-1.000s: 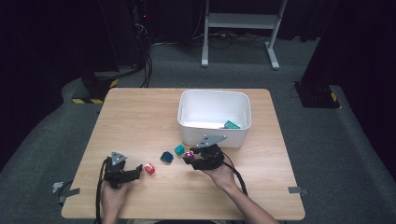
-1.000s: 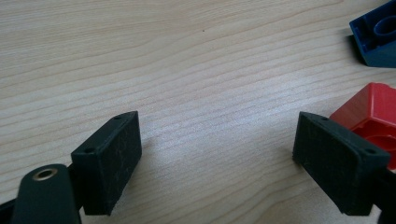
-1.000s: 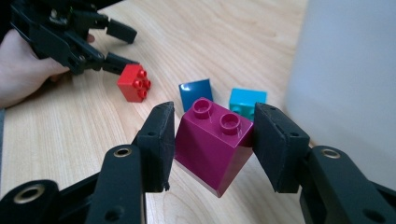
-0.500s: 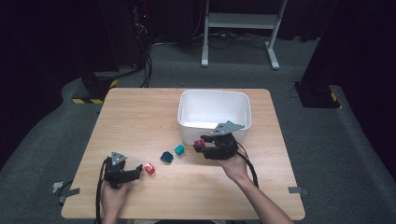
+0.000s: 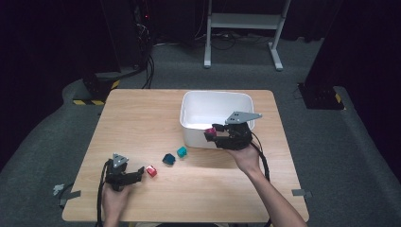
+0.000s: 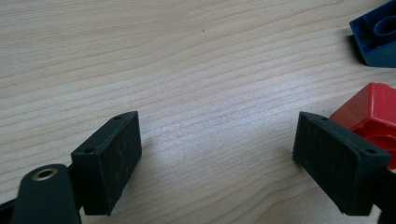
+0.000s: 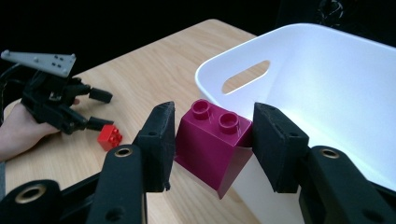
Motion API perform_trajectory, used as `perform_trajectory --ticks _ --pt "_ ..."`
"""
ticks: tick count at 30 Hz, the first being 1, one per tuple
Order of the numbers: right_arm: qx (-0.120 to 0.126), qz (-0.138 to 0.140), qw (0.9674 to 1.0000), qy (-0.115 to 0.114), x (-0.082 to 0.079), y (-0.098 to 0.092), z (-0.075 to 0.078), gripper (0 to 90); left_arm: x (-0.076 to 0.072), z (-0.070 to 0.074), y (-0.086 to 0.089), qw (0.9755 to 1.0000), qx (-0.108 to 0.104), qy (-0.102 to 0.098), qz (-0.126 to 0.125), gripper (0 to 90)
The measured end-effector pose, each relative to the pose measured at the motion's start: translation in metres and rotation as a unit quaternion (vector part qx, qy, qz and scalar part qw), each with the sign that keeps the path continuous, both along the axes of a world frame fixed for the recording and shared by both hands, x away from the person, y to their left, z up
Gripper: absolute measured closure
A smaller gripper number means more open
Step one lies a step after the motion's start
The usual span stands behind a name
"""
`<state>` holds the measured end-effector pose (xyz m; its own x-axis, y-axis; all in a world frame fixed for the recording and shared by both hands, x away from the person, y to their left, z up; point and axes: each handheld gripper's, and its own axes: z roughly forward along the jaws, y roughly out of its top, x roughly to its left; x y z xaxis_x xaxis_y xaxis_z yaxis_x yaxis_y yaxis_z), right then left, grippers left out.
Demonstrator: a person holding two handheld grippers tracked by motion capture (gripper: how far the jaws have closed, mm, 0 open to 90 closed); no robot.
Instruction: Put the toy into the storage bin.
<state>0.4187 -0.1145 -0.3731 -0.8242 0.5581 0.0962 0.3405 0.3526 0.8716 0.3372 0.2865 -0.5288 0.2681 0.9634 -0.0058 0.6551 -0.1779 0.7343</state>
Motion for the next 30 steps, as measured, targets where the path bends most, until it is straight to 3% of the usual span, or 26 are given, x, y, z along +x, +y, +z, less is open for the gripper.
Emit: perform_trajectory --ticks 10,23,30 --pt "0.015 -0.036 0.9991 0.014 0.025 -0.014 0.008 50.8 0.000 0.000 0.000 1.0000 0.000 0.000 0.000 15.5" --pt "0.000 -0.079 0.9963 0.033 0.054 -0.019 0.003 50.9 0.000 0.000 0.000 1.0000 0.000 0.000 0.000 15.5" --pt "-0.001 -0.094 0.9948 0.041 0.060 -0.023 -0.001 50.9 0.000 0.000 0.000 1.0000 0.000 0.000 0.000 15.5"
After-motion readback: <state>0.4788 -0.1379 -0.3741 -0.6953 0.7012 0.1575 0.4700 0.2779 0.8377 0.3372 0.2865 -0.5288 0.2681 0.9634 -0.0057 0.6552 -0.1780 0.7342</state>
